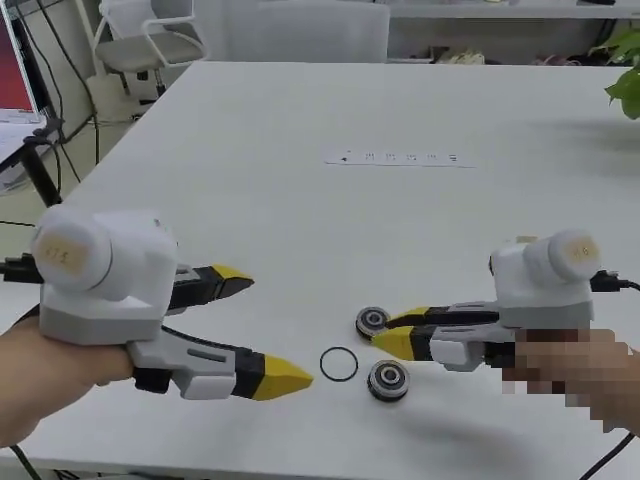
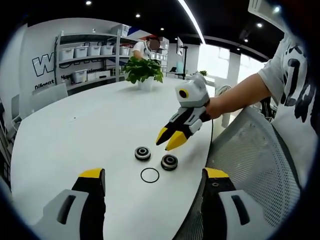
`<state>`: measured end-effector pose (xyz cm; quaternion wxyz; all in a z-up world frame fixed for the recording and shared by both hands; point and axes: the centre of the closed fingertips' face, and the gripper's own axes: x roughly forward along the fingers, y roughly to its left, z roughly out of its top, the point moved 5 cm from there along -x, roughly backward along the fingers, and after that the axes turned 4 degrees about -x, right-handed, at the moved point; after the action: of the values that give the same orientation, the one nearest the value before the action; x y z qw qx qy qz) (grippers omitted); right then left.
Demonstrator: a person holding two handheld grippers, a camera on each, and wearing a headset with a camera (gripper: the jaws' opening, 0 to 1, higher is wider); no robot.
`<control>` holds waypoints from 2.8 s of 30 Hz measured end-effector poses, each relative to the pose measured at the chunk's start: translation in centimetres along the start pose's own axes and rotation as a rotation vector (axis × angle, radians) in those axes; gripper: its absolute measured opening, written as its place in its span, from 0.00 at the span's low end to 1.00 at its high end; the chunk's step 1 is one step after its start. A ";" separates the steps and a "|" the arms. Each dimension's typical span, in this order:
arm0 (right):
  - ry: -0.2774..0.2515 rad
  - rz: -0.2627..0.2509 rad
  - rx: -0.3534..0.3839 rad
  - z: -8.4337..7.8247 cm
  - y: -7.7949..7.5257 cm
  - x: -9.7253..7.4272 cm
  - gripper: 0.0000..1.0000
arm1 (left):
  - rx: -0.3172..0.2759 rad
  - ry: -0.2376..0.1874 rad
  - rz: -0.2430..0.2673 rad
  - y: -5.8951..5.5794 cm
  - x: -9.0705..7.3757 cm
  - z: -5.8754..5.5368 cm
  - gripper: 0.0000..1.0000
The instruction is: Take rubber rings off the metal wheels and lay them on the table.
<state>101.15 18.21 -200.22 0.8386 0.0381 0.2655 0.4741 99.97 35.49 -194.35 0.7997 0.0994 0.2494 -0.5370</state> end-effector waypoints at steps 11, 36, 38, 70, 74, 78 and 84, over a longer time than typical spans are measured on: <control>-0.014 -0.032 0.001 -1.0 -0.9 -2.0 0.21 | 0.002 0.016 -0.035 -0.1 1.8 0.7 0.74; 0.085 -0.009 -0.103 -4.4 -0.2 -2.1 0.23 | 0.026 0.084 -0.137 -1.3 6.3 0.4 0.61; 0.091 -0.008 -0.114 -4.6 -0.2 -2.0 0.24 | 0.024 0.094 -0.142 -1.3 6.6 0.2 0.59; 0.142 0.026 -0.211 -6.2 0.1 -0.6 0.20 | 0.013 0.164 -0.225 -3.2 11.9 -2.1 0.29; 0.143 0.025 -0.213 -6.2 0.1 -0.5 0.20 | 0.022 0.171 -0.228 -3.4 12.4 -2.3 0.27; 0.141 0.025 -0.213 -6.2 0.2 -0.5 0.20 | 0.024 0.177 -0.225 -3.4 12.8 -2.6 0.21; 0.139 0.024 -0.212 -6.2 0.2 -0.5 0.20 | 0.048 0.180 -0.217 -3.3 12.9 -2.8 0.17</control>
<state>97.85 16.72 -205.24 0.8119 -0.0805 0.2710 0.5107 100.05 24.89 -202.91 0.7089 0.1388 0.3162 -0.6150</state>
